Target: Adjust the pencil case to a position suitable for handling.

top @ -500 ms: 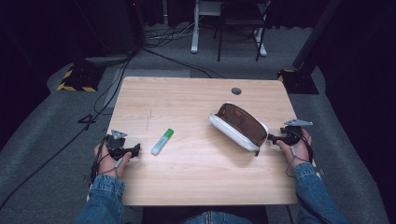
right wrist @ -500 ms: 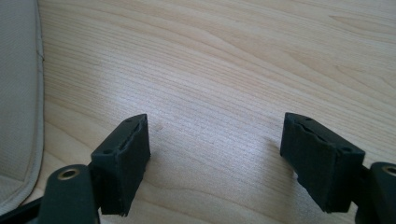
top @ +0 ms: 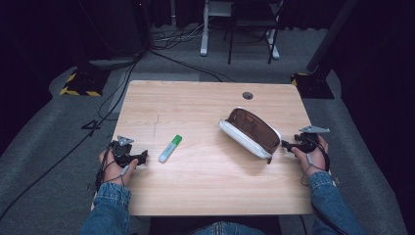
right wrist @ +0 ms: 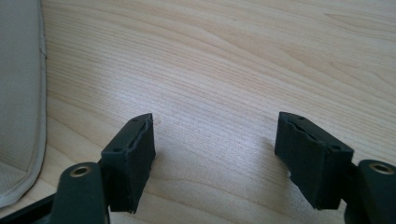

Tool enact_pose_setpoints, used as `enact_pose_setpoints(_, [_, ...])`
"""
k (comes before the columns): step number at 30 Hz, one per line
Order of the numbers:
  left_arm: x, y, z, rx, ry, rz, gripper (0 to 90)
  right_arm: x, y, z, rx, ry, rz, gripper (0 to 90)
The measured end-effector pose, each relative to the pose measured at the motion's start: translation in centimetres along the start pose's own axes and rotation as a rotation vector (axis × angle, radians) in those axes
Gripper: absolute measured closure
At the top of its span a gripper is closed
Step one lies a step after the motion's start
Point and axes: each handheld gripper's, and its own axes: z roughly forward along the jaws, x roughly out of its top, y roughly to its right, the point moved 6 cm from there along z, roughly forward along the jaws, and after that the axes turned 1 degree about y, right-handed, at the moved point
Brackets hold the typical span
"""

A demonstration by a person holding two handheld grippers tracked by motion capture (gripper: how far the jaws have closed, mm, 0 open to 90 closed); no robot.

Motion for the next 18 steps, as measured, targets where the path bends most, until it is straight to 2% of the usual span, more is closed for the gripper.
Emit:
enact_pose_setpoints(3, [0.0, 0.0, 0.0, 0.0, 0.0, 0.0, 18.3, 0.1, 0.0, -0.4, 0.005, -0.016, 0.008, 32.2])
enact_pose_setpoints(9, [0.0, 0.1, 0.0, -0.003, 0.001, -0.003, 18.3, 1.2, -0.1, -1.9, 0.009, -0.005, 0.002, 35.4])
enact_pose_setpoints(18, [0.1, 0.1, 0.1, -0.004, 0.0, -0.002, 18.3, 2.5, -0.8, -3.7, 0.042, 0.002, 0.007, 34.8])
